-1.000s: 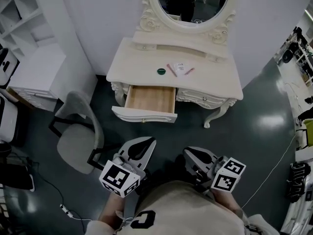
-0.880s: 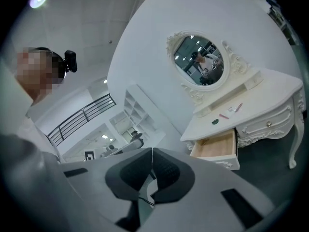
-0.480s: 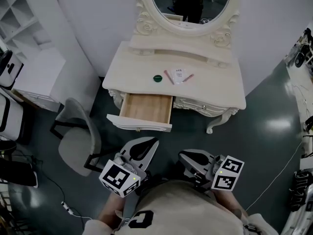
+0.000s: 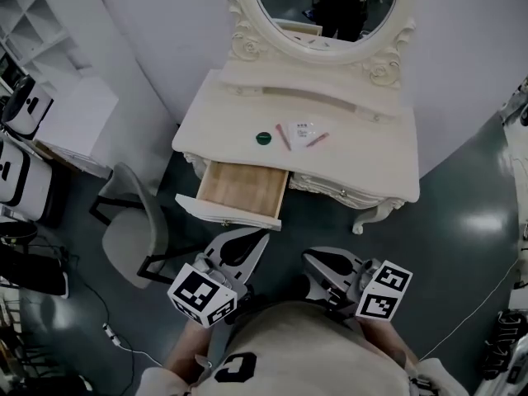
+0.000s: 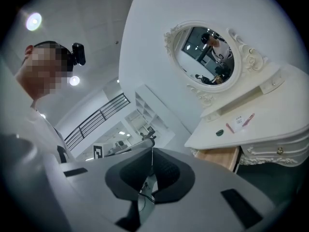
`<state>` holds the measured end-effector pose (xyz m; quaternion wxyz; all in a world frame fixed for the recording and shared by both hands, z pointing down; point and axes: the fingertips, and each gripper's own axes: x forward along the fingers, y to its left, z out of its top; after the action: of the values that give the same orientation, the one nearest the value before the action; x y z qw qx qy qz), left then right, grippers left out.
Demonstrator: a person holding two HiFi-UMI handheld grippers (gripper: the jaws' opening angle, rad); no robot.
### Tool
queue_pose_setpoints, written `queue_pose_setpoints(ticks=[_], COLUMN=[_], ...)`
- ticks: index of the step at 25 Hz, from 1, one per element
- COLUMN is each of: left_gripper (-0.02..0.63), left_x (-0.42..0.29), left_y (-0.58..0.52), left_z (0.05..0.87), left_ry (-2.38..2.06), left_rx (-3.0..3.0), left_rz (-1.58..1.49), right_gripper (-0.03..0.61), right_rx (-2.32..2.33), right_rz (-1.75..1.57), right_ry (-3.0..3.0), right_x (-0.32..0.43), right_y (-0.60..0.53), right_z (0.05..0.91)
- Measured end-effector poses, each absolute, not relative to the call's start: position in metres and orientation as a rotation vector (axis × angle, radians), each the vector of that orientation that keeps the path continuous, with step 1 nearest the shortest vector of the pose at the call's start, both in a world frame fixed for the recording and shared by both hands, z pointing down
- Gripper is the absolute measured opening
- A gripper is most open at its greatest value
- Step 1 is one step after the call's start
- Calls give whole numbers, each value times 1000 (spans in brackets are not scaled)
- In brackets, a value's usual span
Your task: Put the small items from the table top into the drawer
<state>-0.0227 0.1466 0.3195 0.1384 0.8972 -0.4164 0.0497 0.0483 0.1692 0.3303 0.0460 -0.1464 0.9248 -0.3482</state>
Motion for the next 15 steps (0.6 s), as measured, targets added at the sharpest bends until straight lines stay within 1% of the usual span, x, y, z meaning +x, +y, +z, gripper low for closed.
queue_pose_setpoints(ticks=[10, 15], left_gripper=[58, 58], left_x=[21, 21], left_y=[108, 95], left_z=[330, 325], left_ry=[-1303, -1353], left_rx=[2518, 2499], left_rz=[315, 353], right_gripper=[28, 29], right_rx=[-356, -269], right_rz=[-987, -929], right_ry=[2807, 2781], right_x=[98, 103], right_y=[132, 125], right_z=[327, 320])
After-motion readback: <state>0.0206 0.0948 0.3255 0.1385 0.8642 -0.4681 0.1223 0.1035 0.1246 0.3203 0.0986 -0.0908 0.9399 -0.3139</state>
